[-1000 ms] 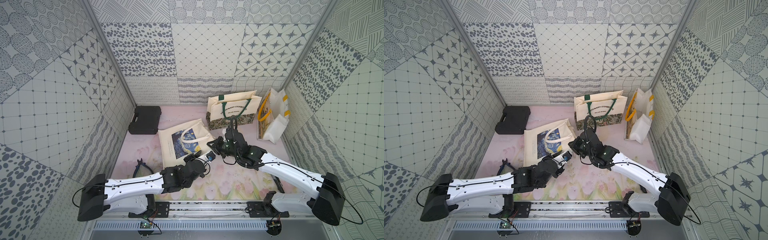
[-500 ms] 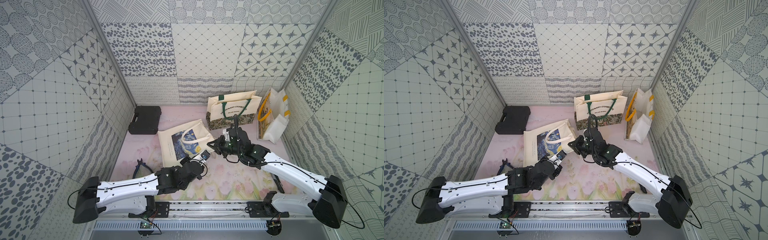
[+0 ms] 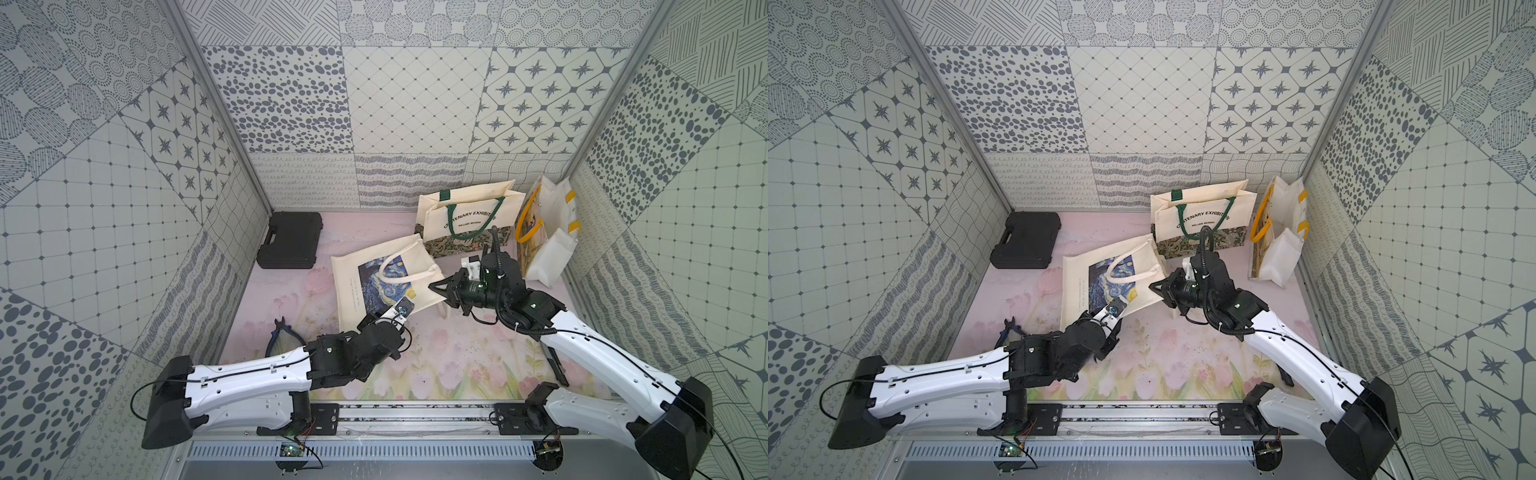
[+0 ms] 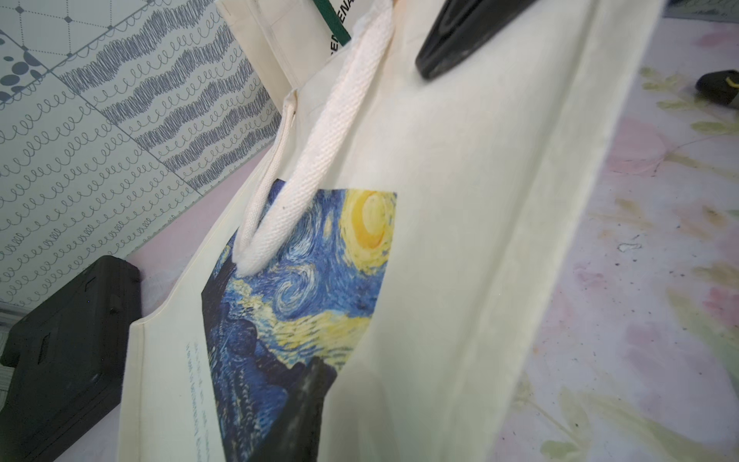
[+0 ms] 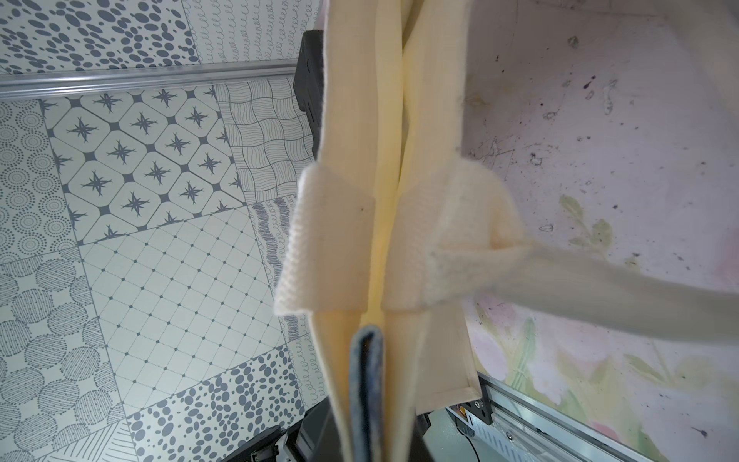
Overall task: Put away the canvas bag
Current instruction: Press the canvas bag.
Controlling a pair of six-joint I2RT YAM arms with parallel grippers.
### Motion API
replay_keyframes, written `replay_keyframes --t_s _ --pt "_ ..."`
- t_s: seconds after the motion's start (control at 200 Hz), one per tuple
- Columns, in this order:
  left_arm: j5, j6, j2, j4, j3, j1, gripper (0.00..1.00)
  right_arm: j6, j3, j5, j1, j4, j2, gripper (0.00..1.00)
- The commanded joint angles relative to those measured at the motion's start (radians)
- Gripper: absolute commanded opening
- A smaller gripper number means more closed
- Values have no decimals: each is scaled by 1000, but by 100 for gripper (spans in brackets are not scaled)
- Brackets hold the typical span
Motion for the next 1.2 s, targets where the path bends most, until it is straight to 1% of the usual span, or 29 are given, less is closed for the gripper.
replay_keyframes --t_s 0.0,0.015,0.095,0.15,0.165,0.19,0.24,0.27,0.31,0.335,0.35,0.53,0.535,0.575,0.595,0.655,0.75,0.835,0.86,0.885,0.95,1.046,1.071,1.101,1.126,1.146,1.196 --pt "-150 -97 -9 -266 4 4 5 31 4 -75 -37 26 -61 0" --pt "-148 -100 -10 -270 4 4 0 35 5 -79 -40 26 -61 0" --pt "-135 -120 -10 -288 3 2 0 52 4 -102 -58 34 -65 0" --pt "-136 -143 -8 -304 4 0 20 68 3 -119 -69 41 -67 0" --pt "-137 -149 -7 -309 4 -2 24 73 3 -124 -71 44 -69 0" --pt "-139 -159 -6 -318 4 -2 26 85 2 -132 -76 52 -70 0" --pt "-136 -175 -7 -334 3 -4 27 107 -1 -147 -82 70 -73 0" --pt "-133 -182 -9 -344 2 -7 26 122 -5 -153 -83 83 -77 0" --pt "-130 -192 -9 -352 1 -9 20 139 -8 -160 -89 96 -81 0" --pt "-128 -200 -10 -361 1 -10 9 148 -9 -163 -91 102 -83 0" --pt "-126 -204 -10 -366 1 -11 0 152 -9 -165 -93 104 -87 0" --pt "-107 -238 -25 -395 -6 -26 0 165 -6 -192 -142 96 -110 0" --pt "-108 -240 -25 -397 -6 -27 0 165 -6 -193 -144 97 -111 0" --pt "-113 -260 -23 -412 -2 -27 17 168 -8 -204 -157 97 -114 0" --pt "-116 -270 -23 -420 0 -28 22 169 -8 -210 -165 98 -115 0" --pt "-113 -282 -19 -432 0 -31 25 178 -11 -223 -187 97 -122 0" --pt "-99 -295 -19 -430 3 -33 26 190 -13 -242 -219 101 -132 0" --pt "-96 -295 -19 -414 1 -33 24 206 -12 -261 -245 116 -135 0" --pt "-98 -295 -18 -409 -2 -34 22 209 -10 -267 -253 117 -135 0" --pt "-99 -293 -15 -405 -5 -33 17 211 -8 -271 -261 120 -135 0" --pt "-102 -294 -6 -399 -14 -35 0 217 -5 -281 -275 120 -135 0" --pt "-96 -305 15 -417 -4 -35 0 226 -2 -295 -296 124 -138 0" --pt "-93 -307 20 -421 -1 -36 8 230 0 -298 -301 124 -138 0" --pt "-92 -315 26 -428 2 -34 21 234 1 -301 -306 124 -139 0" --pt "-92 -325 27 -434 6 -35 28 236 3 -303 -311 127 -140 0" --pt "-92 -331 29 -438 7 -36 31 238 5 -304 -315 128 -138 0" --pt "-85 -339 30 -444 10 -36 33 240 11 -309 -325 129 -137 0"
